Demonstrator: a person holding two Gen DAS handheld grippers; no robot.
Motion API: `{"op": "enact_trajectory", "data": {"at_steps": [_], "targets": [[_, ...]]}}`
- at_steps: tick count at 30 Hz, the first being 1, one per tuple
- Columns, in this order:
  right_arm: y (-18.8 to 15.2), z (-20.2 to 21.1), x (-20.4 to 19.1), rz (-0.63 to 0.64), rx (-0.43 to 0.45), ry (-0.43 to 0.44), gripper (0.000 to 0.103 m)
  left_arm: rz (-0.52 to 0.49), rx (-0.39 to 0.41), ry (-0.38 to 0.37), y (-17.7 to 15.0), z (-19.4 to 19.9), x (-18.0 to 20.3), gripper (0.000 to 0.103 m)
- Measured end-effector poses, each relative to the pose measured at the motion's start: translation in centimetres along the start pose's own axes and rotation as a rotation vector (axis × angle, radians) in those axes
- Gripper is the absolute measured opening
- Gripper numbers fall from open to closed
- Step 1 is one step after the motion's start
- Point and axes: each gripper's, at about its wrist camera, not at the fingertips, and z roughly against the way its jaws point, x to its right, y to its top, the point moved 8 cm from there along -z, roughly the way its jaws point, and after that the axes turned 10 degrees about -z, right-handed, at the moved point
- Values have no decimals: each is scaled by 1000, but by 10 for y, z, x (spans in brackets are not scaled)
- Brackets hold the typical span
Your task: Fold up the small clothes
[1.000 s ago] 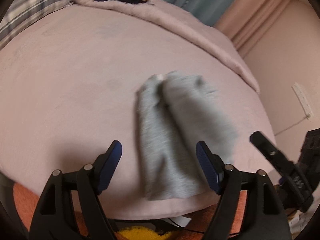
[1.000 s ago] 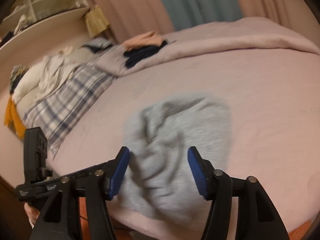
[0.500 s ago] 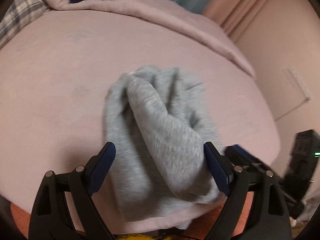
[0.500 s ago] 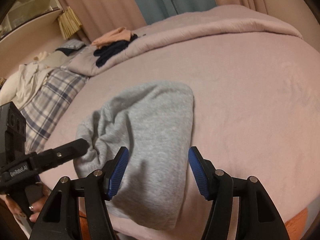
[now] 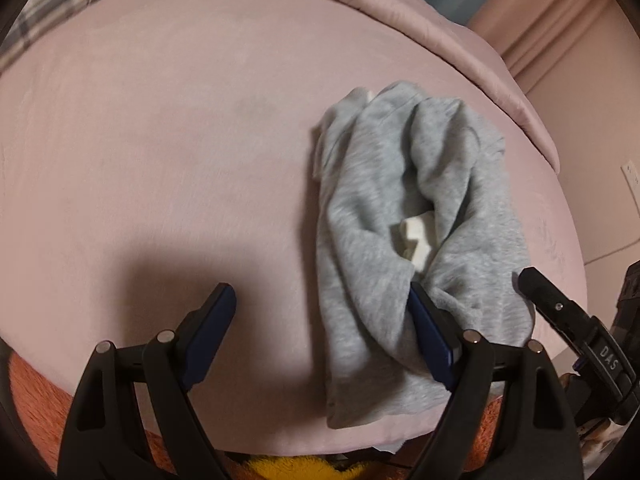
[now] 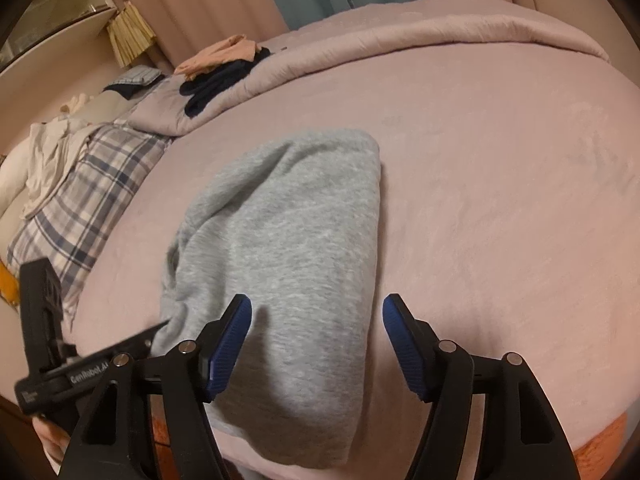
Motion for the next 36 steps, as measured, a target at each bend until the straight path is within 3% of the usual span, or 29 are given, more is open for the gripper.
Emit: {"op": "enact_trajectory", "data": {"at_steps": [10,13,17,19,22,24,28,29,31,32,33,36], "targets": [[-9,-12,5,-34,-78,34,81,23,64,-63,-4,21,-4,90],[-8,-9,7,-46,-75,49,83,16,103,-116,0,35,5,91],[-8,-16,10,-99,-103,84,84,25,152,-242,4,52,15,102],[-10,-20,12,-116,-119,99,85,35,163,-288,6,54,19,102],[-12,-25,10,-133,-137,131,85,21,116,-267,6,38,28,102],[-13,-28,8,-140,-145,145,85,3,45,-256,3,18,37,101],[-14,-34,5,-139,-156,169,85,44,-43,-410,-6,-15,56,102],[-13,-35,4,-136,-154,176,85,54,-50,-419,-6,-21,57,102],[-13,-38,4,-146,-156,190,85,32,-39,-400,-2,-21,61,97],[-13,-40,3,-153,-158,197,85,13,-43,-385,-1,-21,65,85],[-12,-41,1,-151,-155,210,83,2,-43,-381,2,-21,68,80],[-10,-43,-4,-136,-147,208,69,-31,-28,-354,6,-17,74,64]]}}
